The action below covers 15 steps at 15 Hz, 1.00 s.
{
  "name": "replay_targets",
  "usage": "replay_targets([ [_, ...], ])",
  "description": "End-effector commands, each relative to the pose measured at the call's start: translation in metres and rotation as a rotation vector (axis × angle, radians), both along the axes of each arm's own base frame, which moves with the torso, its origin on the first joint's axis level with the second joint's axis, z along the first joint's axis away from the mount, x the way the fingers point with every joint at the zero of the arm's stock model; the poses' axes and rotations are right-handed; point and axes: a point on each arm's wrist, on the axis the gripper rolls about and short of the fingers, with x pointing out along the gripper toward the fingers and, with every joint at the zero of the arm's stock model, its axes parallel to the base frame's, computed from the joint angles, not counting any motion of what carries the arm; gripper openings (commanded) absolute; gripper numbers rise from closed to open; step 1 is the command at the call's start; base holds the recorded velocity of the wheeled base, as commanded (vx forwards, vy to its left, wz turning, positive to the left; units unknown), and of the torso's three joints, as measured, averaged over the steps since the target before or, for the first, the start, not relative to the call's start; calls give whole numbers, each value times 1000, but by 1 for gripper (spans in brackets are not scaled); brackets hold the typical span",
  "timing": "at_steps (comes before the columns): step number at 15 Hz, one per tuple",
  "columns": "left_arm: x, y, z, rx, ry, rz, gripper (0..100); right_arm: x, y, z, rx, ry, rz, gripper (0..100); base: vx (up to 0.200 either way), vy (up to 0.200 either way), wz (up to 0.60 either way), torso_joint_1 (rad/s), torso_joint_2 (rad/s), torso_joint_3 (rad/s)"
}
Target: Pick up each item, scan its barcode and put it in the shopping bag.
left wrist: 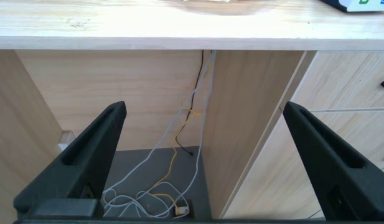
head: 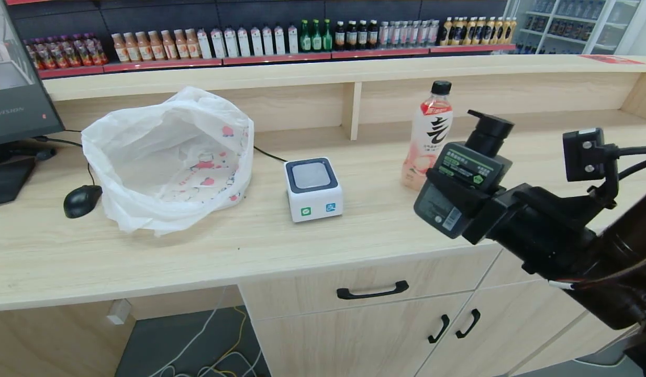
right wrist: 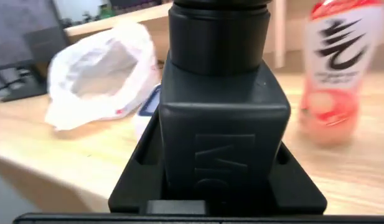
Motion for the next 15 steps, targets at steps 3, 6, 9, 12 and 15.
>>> replay_targets([
  [3,0,0,0,3,0,-2,100,-7,-11,12,-114,-126,-203,0,0,0,0,0,0,0],
  [6,0,0,0,0,0,-2,100,-14,-17,14,-162,-143,-314,0,0,0,0,0,0,0],
  [9,0,0,0,1,0,0,100,-10,-25,1,-158,-105,-372,0,0,0,0,0,0,0],
  [12,0,0,0,0,0,-2,100,-8,-26,2,-154,-140,-398,0,0,0,0,0,0,0],
  [15,0,0,0,-2,0,0,100,-7,-24,2,-147,-137,-403,0,0,200,0,1,7,4],
])
